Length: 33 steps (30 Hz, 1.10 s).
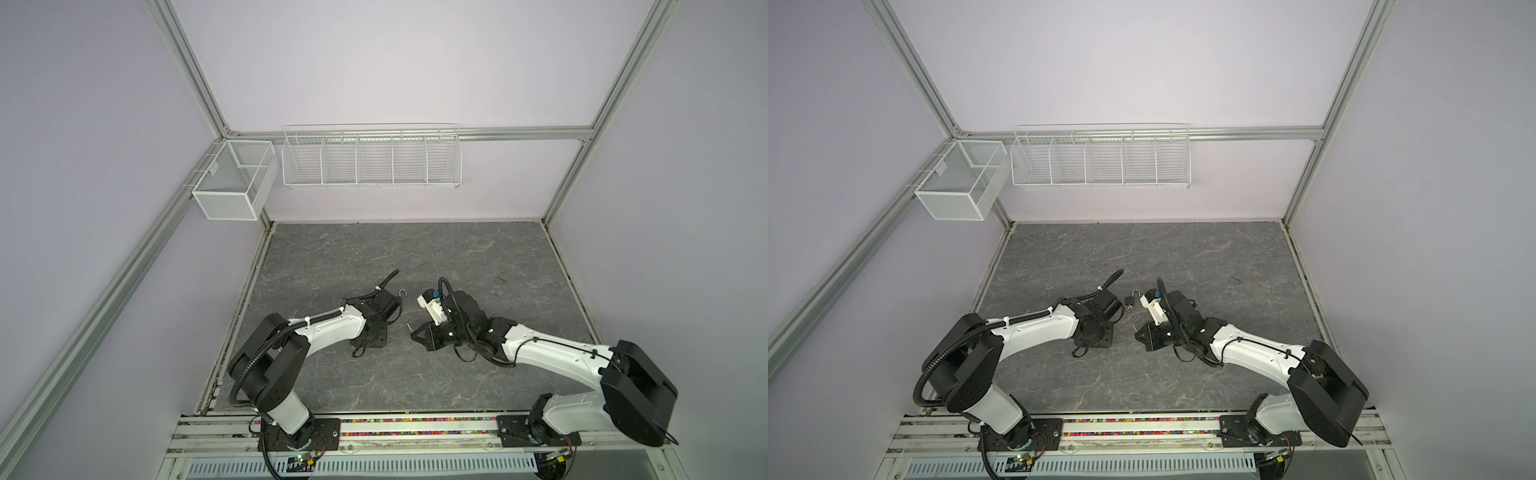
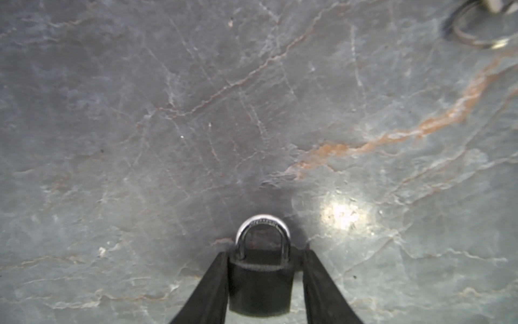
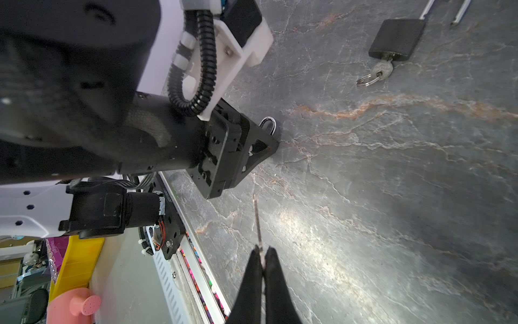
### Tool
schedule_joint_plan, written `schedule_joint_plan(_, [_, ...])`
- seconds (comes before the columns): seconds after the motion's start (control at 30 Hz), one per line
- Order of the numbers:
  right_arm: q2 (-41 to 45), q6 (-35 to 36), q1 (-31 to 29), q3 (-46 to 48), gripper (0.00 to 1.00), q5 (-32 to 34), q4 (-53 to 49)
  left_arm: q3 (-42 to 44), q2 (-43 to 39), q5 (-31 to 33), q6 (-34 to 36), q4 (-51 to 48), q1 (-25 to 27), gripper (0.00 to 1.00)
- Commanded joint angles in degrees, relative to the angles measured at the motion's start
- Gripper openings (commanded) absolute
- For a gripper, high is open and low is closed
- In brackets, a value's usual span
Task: Unlock with the key
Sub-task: 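Lift the small grey padlock off the table with the left gripper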
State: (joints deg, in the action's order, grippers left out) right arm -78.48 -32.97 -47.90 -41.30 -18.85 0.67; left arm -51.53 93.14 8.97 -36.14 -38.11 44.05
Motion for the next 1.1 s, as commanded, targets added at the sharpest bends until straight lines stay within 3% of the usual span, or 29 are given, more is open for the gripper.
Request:
schedule_joint_plan(0.0, [-1.36,0.19,-0.42,-1.06,0.06,0.33,0.16,1.78,-0.01,-0.11,0.15,-2.97,0.24,0.42])
schedule_joint_plan(0.6, [-0.91,0.1,-0.36,-0.8,0.06,0.22,0.1,1.78,1.0,1.83,-0.36,-3.38,0.24,0.34])
schedule_joint_plan(0.87, [-0.89,-0.46,-0.41,-1.11,0.06,-0.31,0.28,1.7,0.14,-0.08,-0.8,-2.02,0.24,0.15])
schedule_joint_plan(0.93, [-0.74,-1.08,-0.35,-1.15,0.06,-0.31,0.14,1.26,-0.36,-0.07,-1.39,-2.01,0.24,0.02])
schedule_joint_plan(1.07, [0.01,-3.22,-0.4,-1.57,0.06,-0.32,-0.88,-0.26,-1.64,1.25,-3.28,-3.45,0.24,0.0])
